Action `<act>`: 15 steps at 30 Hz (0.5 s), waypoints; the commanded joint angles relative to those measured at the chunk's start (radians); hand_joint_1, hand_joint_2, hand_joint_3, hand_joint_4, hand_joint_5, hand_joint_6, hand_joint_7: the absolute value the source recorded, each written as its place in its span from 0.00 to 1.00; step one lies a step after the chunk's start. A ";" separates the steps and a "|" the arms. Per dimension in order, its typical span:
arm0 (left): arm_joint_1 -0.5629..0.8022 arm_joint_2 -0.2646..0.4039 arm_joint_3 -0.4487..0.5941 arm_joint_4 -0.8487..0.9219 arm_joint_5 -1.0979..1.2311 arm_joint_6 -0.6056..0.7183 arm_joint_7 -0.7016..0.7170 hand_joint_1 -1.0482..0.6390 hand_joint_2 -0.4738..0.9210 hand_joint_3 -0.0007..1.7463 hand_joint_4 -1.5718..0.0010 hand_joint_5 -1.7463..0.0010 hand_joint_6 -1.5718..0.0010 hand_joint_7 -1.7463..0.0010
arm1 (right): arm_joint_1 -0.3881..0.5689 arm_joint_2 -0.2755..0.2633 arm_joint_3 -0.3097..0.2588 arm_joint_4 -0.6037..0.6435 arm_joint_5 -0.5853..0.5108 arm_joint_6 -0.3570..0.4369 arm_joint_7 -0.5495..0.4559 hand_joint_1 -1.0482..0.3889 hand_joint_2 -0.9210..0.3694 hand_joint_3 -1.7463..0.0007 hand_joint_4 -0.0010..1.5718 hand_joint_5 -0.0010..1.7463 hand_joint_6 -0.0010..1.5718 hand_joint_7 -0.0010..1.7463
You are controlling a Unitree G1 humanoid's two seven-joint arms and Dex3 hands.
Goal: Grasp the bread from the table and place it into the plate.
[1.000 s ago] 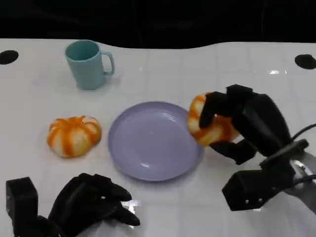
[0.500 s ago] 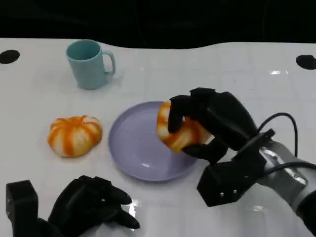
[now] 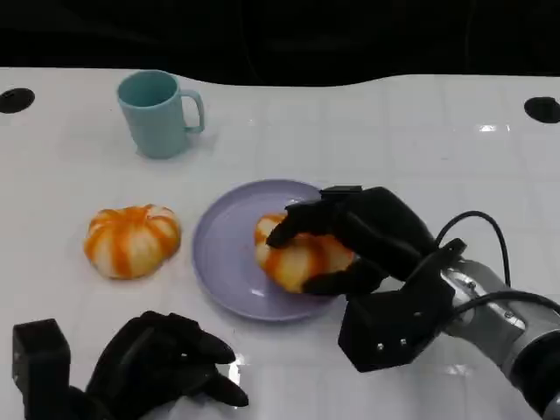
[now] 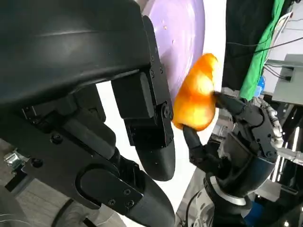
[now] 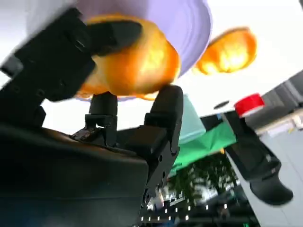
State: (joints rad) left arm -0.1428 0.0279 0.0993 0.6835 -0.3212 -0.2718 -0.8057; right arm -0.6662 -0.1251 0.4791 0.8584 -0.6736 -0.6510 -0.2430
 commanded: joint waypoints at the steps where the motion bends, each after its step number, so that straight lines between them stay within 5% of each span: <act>1: 0.005 0.011 0.003 0.013 0.005 -0.003 0.006 0.00 0.85 0.00 0.00 0.88 0.00 0.99 | -0.018 -0.018 0.010 -0.020 0.007 -0.003 0.052 0.30 0.00 0.82 0.12 0.39 0.29 0.02; 15: 0.007 0.009 0.009 0.002 -0.003 0.015 0.011 0.00 0.84 0.00 0.00 0.86 0.00 0.97 | 0.051 -0.074 0.024 -0.233 -0.039 0.115 0.161 0.13 0.00 0.75 0.01 0.34 0.13 0.00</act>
State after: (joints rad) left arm -0.1444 0.0270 0.1020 0.6862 -0.3209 -0.2749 -0.8052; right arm -0.6444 -0.1627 0.5056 0.6769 -0.7112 -0.5570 -0.1042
